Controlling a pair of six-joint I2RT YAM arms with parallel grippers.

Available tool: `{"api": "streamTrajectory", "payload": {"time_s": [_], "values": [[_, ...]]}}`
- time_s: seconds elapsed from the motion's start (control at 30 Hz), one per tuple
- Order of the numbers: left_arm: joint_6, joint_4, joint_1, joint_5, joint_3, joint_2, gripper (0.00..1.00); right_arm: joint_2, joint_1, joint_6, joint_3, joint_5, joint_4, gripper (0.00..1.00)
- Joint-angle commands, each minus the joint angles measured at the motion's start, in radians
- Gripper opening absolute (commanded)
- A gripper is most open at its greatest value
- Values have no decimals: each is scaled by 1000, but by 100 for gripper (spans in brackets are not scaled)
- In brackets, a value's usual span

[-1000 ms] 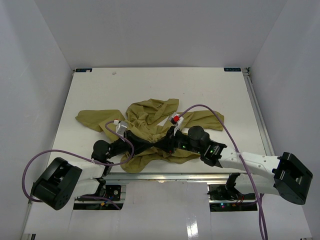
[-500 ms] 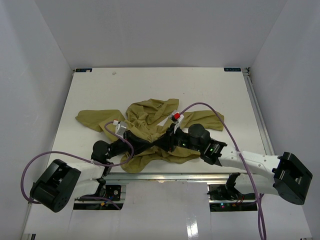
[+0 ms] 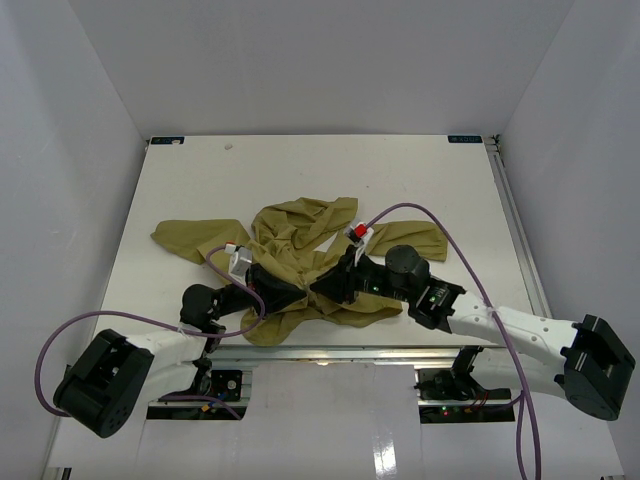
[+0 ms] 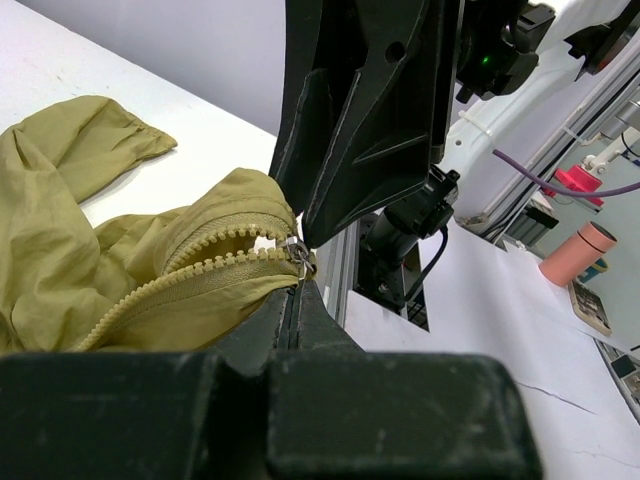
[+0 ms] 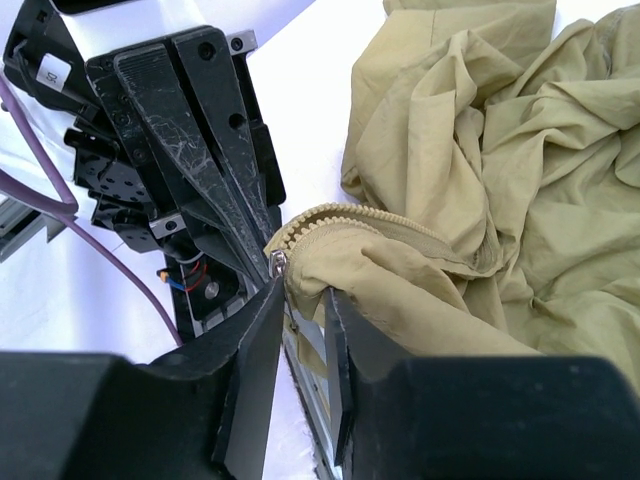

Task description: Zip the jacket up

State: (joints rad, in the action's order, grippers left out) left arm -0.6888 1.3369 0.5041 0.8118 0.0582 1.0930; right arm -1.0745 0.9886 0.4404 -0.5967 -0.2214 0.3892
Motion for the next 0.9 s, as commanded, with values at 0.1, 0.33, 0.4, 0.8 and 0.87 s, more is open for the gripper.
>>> {"api": "streamTrajectory", "payload": {"time_s": [0.1, 0.33, 0.4, 0.8, 0.87], "values": [[8, 144, 5, 24, -8, -7, 0, 66, -4, -24, -45, 9, -130, 39], [14, 118, 4, 18, 0, -6, 0, 193, -4, -63, -39, 120, -341, 48], [12, 116, 4, 20, 2, -4, 0, 212, -4, -79, -71, 141, -407, 46], [17, 107, 4, 10, -5, -18, 0, 89, 57, -113, -286, 148, -467, 32], [17, 105, 3, 8, -8, -20, 0, 62, 87, -105, -290, 191, -466, 32]]}}
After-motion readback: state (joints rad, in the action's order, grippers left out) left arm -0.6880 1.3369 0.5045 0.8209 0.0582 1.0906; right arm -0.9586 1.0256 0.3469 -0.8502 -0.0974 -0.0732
